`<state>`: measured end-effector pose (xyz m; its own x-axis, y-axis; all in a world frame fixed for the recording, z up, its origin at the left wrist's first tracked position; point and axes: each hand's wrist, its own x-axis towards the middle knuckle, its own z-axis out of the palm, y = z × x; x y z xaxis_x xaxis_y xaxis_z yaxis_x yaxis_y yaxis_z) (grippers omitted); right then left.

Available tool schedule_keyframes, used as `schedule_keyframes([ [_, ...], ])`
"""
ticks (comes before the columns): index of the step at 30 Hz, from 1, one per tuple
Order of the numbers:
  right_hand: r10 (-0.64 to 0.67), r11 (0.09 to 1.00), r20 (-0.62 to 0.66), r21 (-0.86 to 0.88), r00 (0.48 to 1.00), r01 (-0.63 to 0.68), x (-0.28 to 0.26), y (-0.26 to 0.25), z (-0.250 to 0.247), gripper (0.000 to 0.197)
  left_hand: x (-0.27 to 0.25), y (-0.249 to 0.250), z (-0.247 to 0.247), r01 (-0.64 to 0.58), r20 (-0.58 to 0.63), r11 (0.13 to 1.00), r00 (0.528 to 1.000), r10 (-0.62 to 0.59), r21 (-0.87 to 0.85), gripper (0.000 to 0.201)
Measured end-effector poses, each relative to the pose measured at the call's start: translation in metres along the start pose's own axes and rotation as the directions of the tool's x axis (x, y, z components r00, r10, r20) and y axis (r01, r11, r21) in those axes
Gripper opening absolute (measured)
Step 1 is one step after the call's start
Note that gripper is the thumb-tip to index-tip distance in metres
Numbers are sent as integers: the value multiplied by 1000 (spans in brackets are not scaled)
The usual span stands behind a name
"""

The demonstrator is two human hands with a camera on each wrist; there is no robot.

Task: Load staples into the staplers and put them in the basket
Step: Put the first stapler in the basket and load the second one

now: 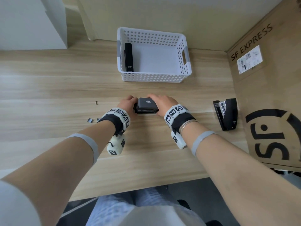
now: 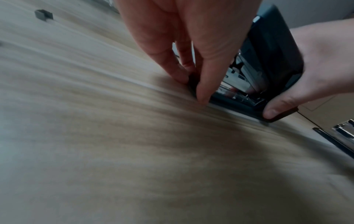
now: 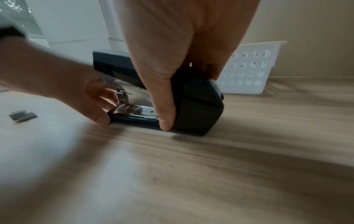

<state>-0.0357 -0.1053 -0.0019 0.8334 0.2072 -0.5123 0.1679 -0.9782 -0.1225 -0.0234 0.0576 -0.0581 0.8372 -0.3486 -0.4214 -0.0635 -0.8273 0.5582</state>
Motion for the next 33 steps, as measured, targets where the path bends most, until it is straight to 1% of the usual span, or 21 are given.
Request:
schedule_keyframes([
  [2, -8, 1000, 13, -23, 1000, 8, 1, 0, -2, 69, 0, 2, -1, -1, 5, 1000, 1000, 1, 0, 53],
  [5, -26, 999, 28, -37, 999, 27, 3, 3, -7, 66, 1, 5, -7, 7, 48, 1000, 999, -8, 9, 58],
  [8, -26, 999, -17, -31, 1000, 25, 1, 8, -16, 60, 0, 9, -22, 0, 42, 1000, 999, 1, -23, 60],
  [10, -23, 1000, -73, 5, 997, 23, 0, 9, -29, 59, 2, 12, -38, -41, -7, 998, 999, 41, -57, 60],
  [12, -14, 997, -131, 68, 991, 23, 3, 9, -47, 62, 9, 16, -59, -85, -84, 993, 993, 78, -86, 59],
  [14, 14, 992, -200, 127, 980, 11, 8, 10, -67, 62, 17, 21, -82, -134, -185, 984, 976, 112, -116, 56],
  [16, 72, 980, -269, 196, 960, -19, 15, 12, -86, 58, 26, 28, -104, -170, -299, 975, 946, 121, -144, 54],
  [18, 152, 960, -317, 272, 936, -63, 26, 13, -101, 57, 38, 31, -122, -128, -384, 983, 921, 68, -131, 52],
  [20, 235, 935, -340, 336, 911, -116, 44, 13, -110, 58, 53, 30, -134, -33, -385, 993, 923, -14, -115, 48],
  [22, 316, 901, -339, 399, 886, -169, 64, 13, -114, 58, 69, 27, -140, 47, -349, 994, 934, -79, -100, 41],
  [24, 382, 865, -310, 452, 871, -218, 84, 13, -115, 58, 82, 23, -141, 96, -331, 992, 936, -119, -85, 36],
  [27, 444, 818, -246, 504, 861, -278, 108, 12, -112, 56, 97, 17, -138, 115, -351, 993, 928, -122, -42, 30],
  [29, 483, 782, -214, 541, 849, -308, 120, 10, -106, 55, 103, 13, -136, 121, -374, 992, 920, -120, -21, 29],
  [33, 544, 716, -199, 616, 815, -327, 138, 1, -89, 51, 108, 6, -133, 75, -431, 995, 898, -94, -60, 28],
])
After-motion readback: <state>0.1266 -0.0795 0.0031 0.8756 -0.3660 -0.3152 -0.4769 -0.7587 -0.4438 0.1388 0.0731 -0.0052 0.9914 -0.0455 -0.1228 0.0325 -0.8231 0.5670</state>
